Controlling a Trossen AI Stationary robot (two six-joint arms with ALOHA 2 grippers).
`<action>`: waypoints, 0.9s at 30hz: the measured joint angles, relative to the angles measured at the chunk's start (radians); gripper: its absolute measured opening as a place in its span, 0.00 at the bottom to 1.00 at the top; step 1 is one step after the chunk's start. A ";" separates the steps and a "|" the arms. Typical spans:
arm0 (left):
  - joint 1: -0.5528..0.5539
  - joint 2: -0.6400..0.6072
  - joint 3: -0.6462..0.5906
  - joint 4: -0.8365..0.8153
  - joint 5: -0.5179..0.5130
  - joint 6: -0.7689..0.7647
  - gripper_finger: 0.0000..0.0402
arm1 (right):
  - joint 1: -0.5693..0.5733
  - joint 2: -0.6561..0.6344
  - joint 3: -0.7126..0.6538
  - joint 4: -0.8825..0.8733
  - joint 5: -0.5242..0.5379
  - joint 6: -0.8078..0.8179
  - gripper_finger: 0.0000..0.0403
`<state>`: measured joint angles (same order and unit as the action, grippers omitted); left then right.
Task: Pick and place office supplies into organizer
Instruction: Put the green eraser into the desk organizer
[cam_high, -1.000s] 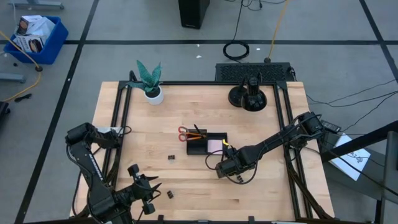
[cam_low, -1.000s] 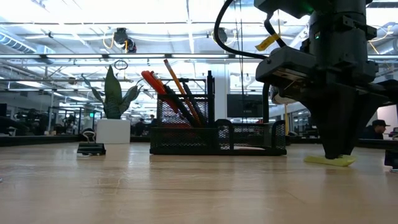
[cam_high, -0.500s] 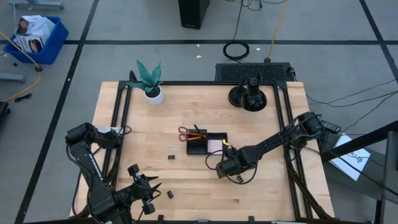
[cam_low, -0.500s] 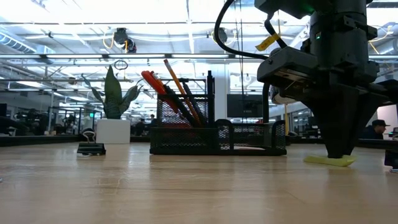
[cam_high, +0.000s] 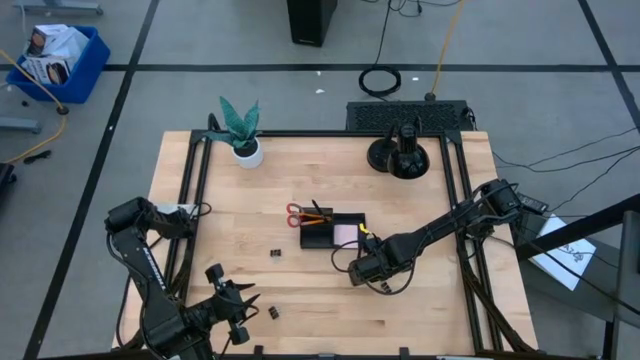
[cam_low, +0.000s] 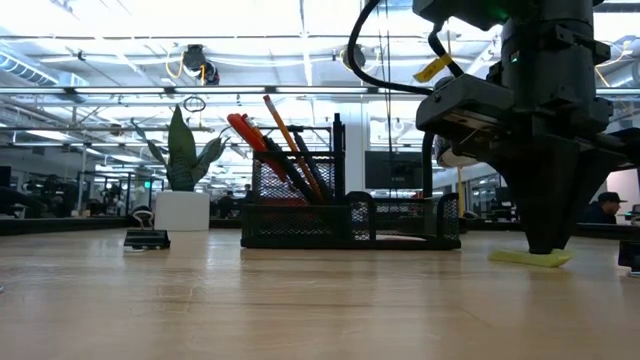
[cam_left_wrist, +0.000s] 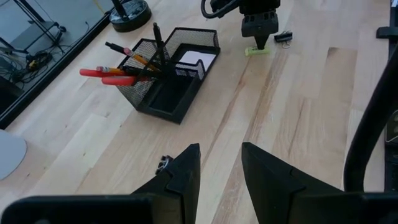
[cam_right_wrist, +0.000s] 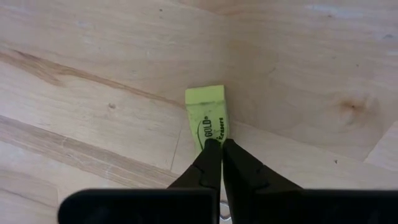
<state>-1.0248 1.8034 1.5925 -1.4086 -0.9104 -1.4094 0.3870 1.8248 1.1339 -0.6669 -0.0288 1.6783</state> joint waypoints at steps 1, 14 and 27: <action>0.000 0.000 0.000 0.000 0.000 0.000 0.31 | 0.000 0.000 0.000 0.002 -0.001 -0.001 0.00; 0.000 0.000 0.000 0.000 0.000 0.000 0.31 | 0.000 -0.011 -0.001 0.011 0.001 -0.013 0.00; 0.000 0.000 0.000 0.000 -0.008 0.001 0.31 | -0.002 -0.042 -0.002 0.012 0.032 -0.012 0.00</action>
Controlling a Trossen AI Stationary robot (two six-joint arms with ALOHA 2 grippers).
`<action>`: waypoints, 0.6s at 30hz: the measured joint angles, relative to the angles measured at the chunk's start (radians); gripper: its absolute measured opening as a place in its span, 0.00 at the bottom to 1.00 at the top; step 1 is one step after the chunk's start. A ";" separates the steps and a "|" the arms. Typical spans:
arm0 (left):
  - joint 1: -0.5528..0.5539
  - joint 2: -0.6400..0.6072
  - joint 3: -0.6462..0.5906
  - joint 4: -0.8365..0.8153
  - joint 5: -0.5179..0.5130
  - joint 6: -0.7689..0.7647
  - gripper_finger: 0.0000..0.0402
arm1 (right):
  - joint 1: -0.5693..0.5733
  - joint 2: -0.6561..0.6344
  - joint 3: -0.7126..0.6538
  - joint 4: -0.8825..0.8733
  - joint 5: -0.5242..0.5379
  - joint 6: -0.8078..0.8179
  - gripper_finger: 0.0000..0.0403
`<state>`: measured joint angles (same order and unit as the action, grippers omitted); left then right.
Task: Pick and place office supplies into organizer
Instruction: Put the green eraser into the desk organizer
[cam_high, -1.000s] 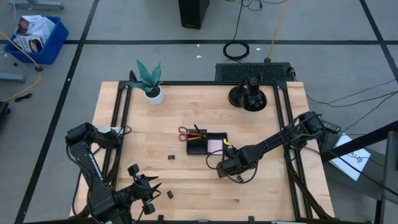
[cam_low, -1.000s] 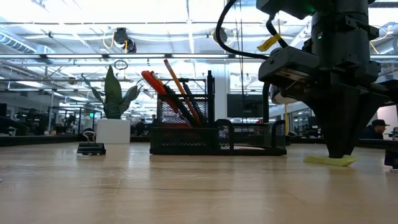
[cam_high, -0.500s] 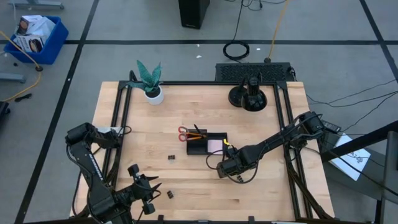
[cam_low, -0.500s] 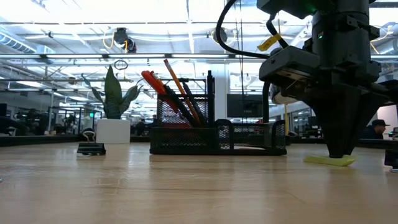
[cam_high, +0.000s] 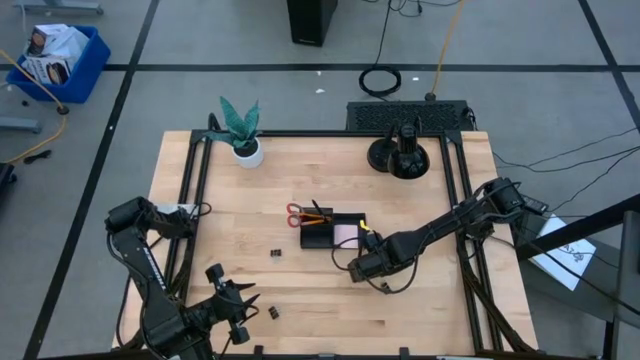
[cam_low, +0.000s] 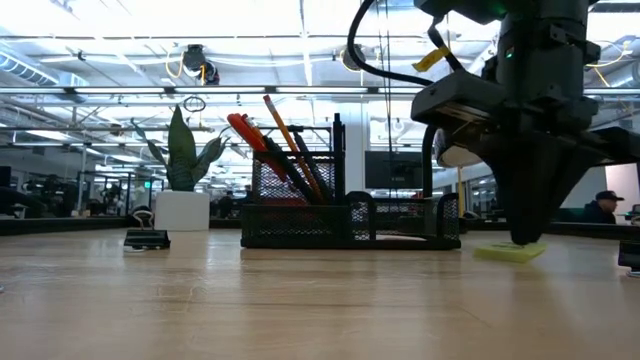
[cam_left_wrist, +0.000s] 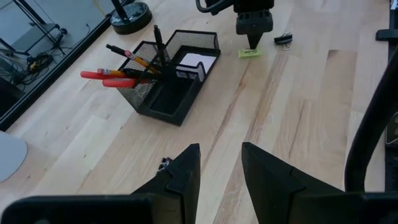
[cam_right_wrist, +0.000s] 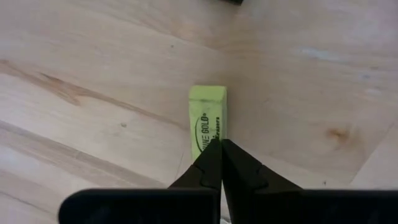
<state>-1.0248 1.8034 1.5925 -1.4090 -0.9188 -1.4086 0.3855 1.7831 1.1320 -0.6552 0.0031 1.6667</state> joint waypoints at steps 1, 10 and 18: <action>0.000 0.000 0.000 0.000 0.000 0.000 0.31 | 0.000 0.000 0.000 0.000 0.000 0.000 0.00; 0.000 0.000 0.000 0.000 0.000 0.006 0.31 | 0.000 -0.001 0.001 0.038 -0.002 -0.002 0.00; 0.000 0.000 0.000 0.000 0.000 0.012 0.31 | 0.000 -0.002 0.002 0.050 -0.003 -0.005 0.00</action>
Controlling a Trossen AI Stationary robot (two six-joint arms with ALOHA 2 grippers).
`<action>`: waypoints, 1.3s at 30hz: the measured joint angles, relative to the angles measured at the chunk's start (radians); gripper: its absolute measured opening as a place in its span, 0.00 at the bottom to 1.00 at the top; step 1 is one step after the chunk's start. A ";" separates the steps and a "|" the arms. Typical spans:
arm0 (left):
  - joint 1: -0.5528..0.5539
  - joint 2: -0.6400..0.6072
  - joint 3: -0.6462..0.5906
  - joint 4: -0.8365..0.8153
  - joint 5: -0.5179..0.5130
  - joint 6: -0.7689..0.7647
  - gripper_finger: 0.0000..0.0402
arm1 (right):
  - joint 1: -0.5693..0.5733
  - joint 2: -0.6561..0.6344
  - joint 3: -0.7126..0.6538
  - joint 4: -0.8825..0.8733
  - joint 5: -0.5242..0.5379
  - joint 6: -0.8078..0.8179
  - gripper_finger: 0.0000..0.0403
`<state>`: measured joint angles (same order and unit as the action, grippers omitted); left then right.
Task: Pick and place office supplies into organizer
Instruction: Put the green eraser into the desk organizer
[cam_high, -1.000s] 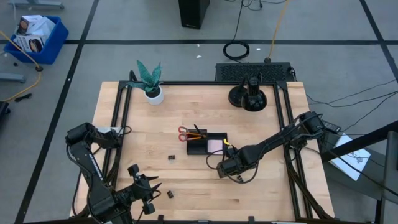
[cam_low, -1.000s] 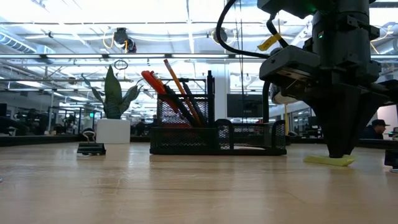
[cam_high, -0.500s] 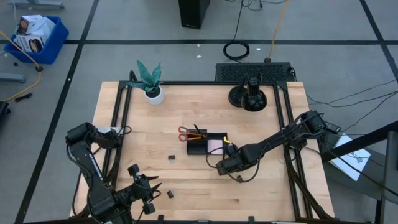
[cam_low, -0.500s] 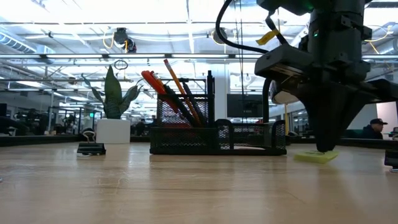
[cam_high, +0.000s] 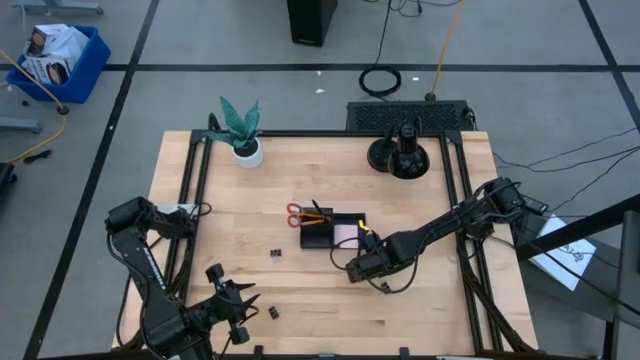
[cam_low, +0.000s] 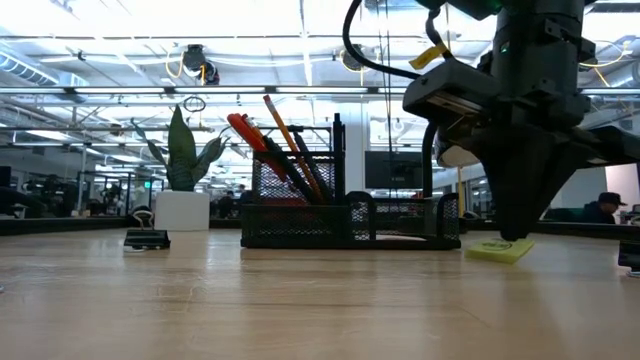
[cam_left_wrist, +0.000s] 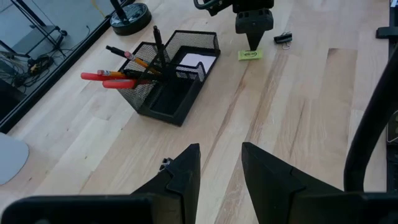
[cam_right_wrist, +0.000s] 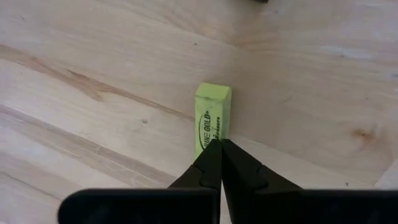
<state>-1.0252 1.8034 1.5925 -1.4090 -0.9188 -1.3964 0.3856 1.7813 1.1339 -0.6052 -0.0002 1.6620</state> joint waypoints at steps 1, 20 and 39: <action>0.000 0.000 0.000 0.000 0.000 0.000 0.31 | 0.000 0.000 0.000 0.002 0.000 -0.001 0.00; 0.000 0.000 0.000 0.000 0.000 0.003 0.31 | 0.000 0.002 0.002 0.076 0.002 -0.017 0.00; 0.000 0.000 0.000 0.001 0.000 0.002 0.31 | 0.000 0.003 -0.006 0.100 0.003 -0.021 0.00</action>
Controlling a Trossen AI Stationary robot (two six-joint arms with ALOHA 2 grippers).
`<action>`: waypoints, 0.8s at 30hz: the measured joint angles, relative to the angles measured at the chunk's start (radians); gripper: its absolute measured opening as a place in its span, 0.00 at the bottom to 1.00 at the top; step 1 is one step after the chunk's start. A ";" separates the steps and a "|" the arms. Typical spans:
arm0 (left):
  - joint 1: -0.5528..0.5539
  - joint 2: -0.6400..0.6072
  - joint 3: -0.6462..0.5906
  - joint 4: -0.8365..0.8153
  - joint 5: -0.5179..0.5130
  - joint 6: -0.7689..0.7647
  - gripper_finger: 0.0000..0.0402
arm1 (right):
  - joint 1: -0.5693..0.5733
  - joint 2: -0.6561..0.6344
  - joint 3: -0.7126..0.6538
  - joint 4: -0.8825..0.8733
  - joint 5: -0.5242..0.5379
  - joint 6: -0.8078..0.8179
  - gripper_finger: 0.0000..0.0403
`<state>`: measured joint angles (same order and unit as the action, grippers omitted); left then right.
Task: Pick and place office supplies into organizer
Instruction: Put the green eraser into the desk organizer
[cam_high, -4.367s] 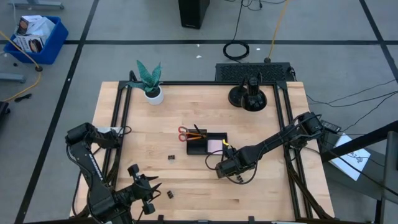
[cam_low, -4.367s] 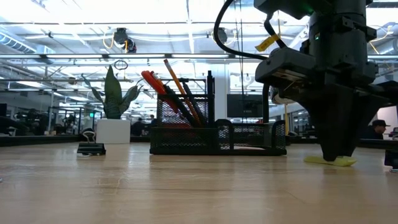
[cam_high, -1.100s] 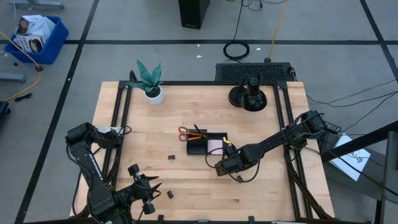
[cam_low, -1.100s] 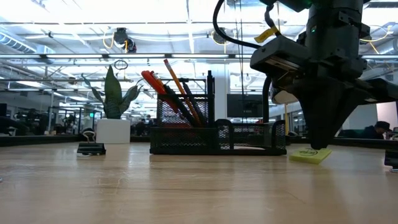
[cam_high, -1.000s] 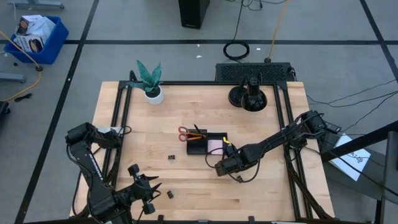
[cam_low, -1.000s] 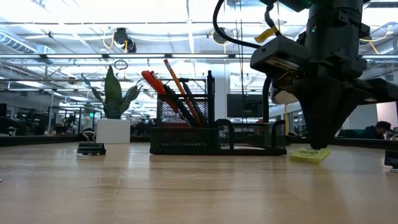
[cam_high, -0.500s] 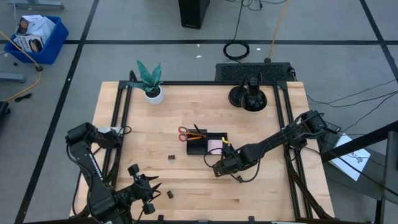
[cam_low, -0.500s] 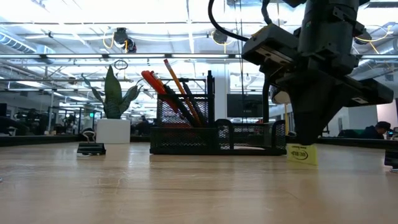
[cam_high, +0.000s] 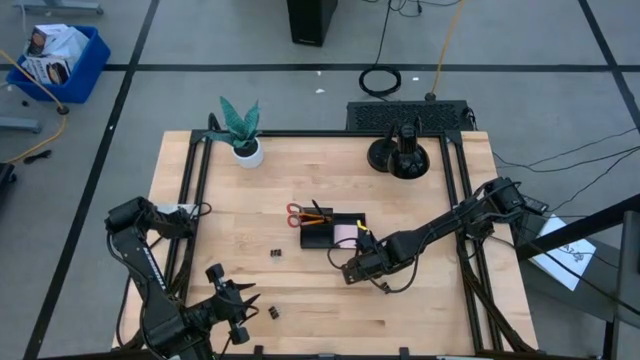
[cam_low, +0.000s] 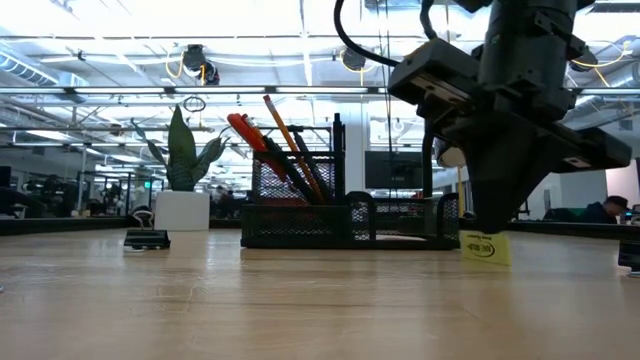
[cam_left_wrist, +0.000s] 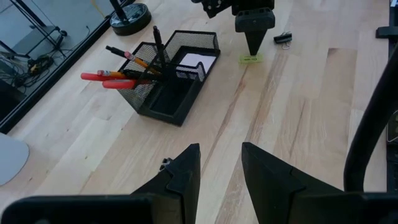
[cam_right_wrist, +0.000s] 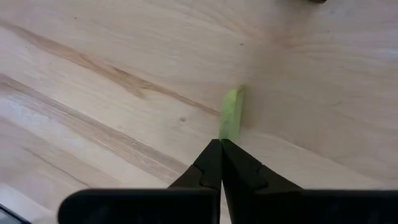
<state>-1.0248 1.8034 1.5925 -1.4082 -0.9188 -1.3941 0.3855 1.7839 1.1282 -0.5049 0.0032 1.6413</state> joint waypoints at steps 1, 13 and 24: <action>0.000 0.000 0.000 0.000 0.000 0.000 0.31 | 0.000 0.000 0.000 0.004 0.000 0.000 0.00; 0.000 0.000 0.000 0.000 0.000 0.002 0.31 | 0.000 -0.003 -0.001 -0.026 -0.003 0.000 0.00; 0.000 0.000 0.000 0.000 0.000 0.004 0.31 | 0.000 -0.004 -0.001 -0.023 -0.004 -0.004 0.00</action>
<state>-1.0248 1.8034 1.5925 -1.4082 -0.9186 -1.3903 0.3851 1.7801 1.1274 -0.5274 -0.0010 1.6375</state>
